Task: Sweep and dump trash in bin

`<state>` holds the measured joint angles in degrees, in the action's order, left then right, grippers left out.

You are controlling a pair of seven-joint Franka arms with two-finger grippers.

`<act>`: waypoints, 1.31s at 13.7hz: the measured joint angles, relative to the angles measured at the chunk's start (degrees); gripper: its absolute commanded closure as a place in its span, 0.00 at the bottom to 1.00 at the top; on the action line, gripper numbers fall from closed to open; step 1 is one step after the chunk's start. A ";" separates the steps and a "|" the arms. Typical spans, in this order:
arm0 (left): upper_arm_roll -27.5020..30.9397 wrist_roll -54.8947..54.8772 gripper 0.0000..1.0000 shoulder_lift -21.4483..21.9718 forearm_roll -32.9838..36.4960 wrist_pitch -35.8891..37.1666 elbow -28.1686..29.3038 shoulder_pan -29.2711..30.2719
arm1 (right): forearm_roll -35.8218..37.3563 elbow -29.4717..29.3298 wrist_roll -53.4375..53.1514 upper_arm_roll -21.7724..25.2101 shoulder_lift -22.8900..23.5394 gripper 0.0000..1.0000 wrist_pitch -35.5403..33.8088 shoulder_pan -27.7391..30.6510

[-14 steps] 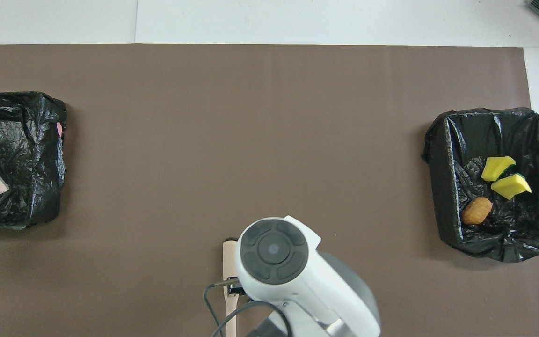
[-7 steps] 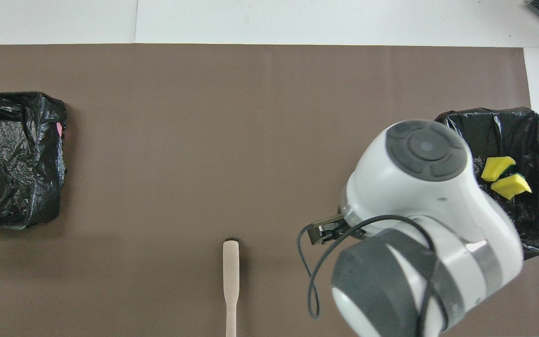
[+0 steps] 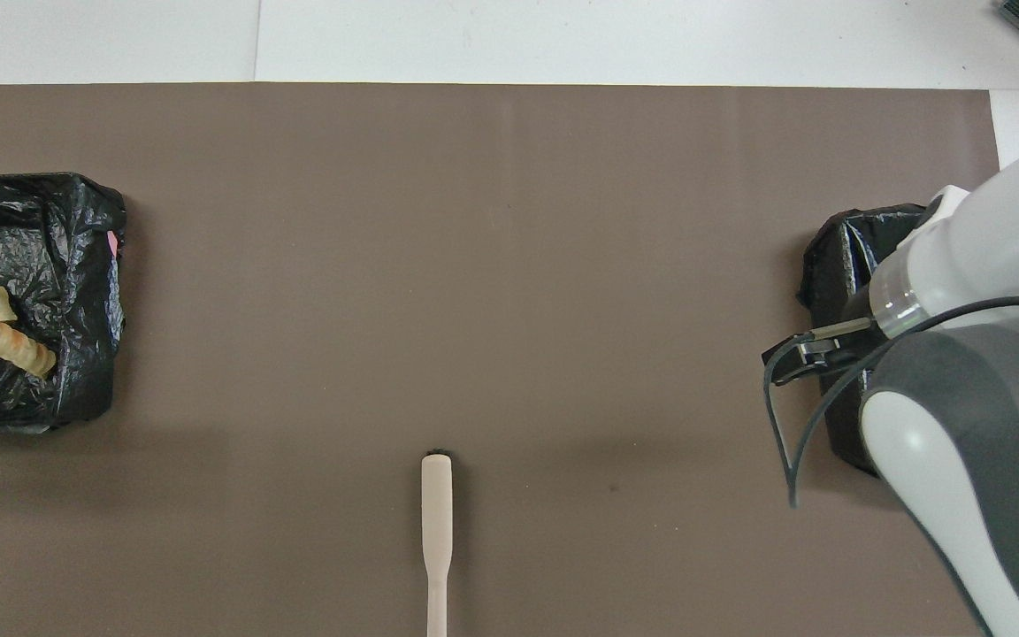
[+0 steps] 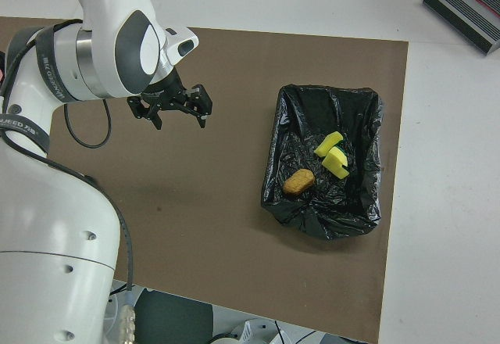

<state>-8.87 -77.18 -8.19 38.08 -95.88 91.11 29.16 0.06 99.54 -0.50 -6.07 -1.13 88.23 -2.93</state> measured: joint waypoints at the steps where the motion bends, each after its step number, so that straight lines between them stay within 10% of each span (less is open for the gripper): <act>1: -0.04 -0.30 1.00 0.00 1.39 -0.04 0.01 -0.90 | 0.55 -0.01 0.27 0.08 0.05 0.00 1.17 1.28; 13: -0.09 -11.11 1.00 0.45 9.55 -3.58 -1.33 -5.48 | -0.07 -5.67 1.01 10.20 -3.04 0.00 1.23 3.10; 18: -2.22 -13.82 1.00 1.68 -1.14 -3.58 -4.07 -5.64 | -1.25 -6.98 0.42 10.85 -3.19 0.00 0.74 3.04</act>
<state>-11.09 -91.00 -6.51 36.94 -99.46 87.04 23.51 -1.18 92.56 -0.08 4.78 -4.31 88.96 0.11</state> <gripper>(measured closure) 0.687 0.000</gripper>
